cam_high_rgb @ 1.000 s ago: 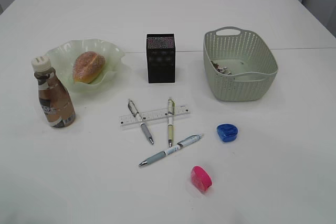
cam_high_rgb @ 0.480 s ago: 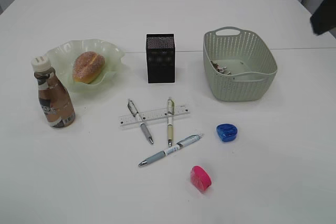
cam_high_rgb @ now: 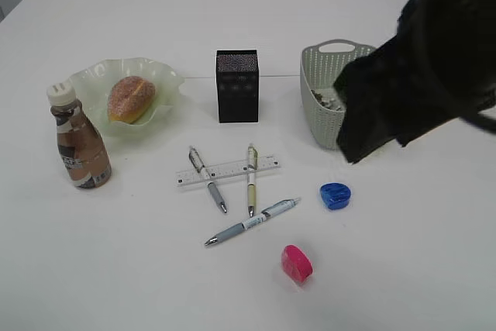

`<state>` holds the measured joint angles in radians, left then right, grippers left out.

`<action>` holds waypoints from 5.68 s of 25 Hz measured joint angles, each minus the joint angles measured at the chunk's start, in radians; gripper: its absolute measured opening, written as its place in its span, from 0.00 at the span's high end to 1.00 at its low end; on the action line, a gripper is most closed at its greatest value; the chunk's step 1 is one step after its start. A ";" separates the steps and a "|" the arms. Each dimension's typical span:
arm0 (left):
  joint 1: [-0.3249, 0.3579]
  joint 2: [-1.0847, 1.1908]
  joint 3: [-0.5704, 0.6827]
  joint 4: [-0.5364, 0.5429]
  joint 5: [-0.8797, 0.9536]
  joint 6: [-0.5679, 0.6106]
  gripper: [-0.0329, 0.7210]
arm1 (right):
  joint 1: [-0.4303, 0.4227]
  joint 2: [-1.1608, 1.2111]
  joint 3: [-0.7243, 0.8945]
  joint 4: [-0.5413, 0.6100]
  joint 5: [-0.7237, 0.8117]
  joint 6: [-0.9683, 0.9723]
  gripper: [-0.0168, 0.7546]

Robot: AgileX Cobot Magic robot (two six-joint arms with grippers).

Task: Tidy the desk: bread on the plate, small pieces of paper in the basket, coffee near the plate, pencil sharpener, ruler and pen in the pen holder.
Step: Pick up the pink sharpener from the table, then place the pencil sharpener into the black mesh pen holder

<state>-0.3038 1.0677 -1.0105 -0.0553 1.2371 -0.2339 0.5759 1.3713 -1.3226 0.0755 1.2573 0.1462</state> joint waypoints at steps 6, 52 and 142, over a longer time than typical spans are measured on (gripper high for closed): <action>0.000 -0.029 0.000 0.000 0.002 0.000 0.38 | 0.037 0.160 0.000 -0.004 -0.008 0.000 0.38; 0.000 -0.063 0.000 -0.048 0.006 -0.002 0.38 | 0.037 0.637 0.063 0.021 -0.336 -0.202 0.38; 0.000 -0.063 0.000 -0.046 0.006 -0.002 0.48 | -0.120 0.769 -0.406 -0.234 -1.121 -0.006 0.73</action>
<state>-0.3038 1.0047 -1.0105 -0.1015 1.2432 -0.2355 0.4558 2.1399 -1.7290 -0.1583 0.1368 0.1402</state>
